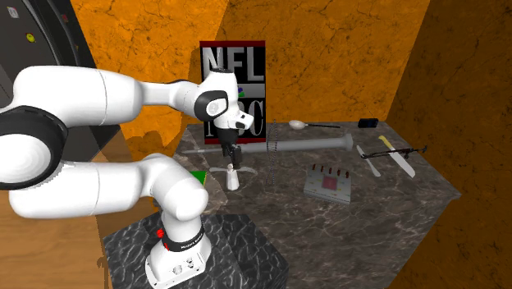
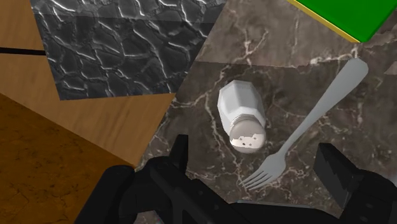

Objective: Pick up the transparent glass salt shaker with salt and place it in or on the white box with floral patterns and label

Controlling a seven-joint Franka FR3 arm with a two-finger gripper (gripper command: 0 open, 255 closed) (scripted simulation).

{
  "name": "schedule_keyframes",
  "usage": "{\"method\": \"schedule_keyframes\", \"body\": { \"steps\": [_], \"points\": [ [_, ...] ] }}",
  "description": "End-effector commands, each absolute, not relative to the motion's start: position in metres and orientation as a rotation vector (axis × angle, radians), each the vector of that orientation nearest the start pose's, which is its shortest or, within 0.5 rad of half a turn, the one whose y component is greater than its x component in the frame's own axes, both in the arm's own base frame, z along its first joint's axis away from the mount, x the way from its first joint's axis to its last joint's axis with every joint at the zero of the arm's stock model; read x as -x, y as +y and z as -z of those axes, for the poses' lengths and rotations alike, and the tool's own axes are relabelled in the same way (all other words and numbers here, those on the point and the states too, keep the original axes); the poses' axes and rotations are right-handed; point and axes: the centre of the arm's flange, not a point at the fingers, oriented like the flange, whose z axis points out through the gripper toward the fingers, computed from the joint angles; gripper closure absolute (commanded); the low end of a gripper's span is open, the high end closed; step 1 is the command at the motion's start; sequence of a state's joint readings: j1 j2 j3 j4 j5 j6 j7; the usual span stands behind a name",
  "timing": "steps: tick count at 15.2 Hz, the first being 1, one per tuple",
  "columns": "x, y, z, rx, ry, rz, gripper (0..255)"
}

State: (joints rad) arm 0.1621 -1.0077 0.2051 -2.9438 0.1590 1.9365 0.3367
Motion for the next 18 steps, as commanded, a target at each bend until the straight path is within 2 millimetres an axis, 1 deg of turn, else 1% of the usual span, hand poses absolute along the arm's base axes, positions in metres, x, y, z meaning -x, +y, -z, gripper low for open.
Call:
{"method": "schedule_keyframes", "body": {
  "steps": [1,3,11,12,18],
  "points": [
    [-0.238,0.091,-0.389,3.160,0.193,0.007,0],
    [-0.238,0.090,-0.375,3.160,0.193,0.007,0],
    [-0.238,0.090,-0.375,3.160,0.193,0.007,0],
    [-0.238,0.090,-0.375,3.160,0.193,0.007,255],
    [-0.238,0.090,-0.375,3.160,0.193,0.007,255]
  ]
}}
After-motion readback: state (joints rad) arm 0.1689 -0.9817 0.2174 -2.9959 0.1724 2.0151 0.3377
